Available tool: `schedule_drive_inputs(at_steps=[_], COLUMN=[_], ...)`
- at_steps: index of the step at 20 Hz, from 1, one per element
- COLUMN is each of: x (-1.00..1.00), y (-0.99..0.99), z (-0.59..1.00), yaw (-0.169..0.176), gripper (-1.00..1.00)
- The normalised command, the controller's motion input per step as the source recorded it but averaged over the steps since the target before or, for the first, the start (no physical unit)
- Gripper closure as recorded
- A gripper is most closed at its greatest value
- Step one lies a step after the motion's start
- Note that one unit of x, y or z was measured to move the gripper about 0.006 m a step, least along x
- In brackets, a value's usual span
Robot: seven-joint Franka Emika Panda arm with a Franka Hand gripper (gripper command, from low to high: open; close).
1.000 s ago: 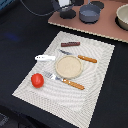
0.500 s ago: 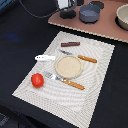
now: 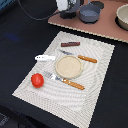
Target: Interact with the objects in diverse but meaningful ways.
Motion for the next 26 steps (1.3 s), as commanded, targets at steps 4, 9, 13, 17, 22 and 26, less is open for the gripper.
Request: schedule_drive_inputs(at_steps=[4, 9, 13, 17, 22, 26], x=[0.0, 0.11, 0.06, 0.1, 0.07, 0.07], y=[0.1, 0.36, 0.39, 0.44, 0.41, 0.33], z=[-0.05, 0.0, 0.0, 0.0, 0.0, -0.05], yaw=[0.0, 0.0, 0.0, 0.0, 0.0, 0.0], gripper=[1.0, 1.0, 1.0, 1.0, 1.0, 1.0])
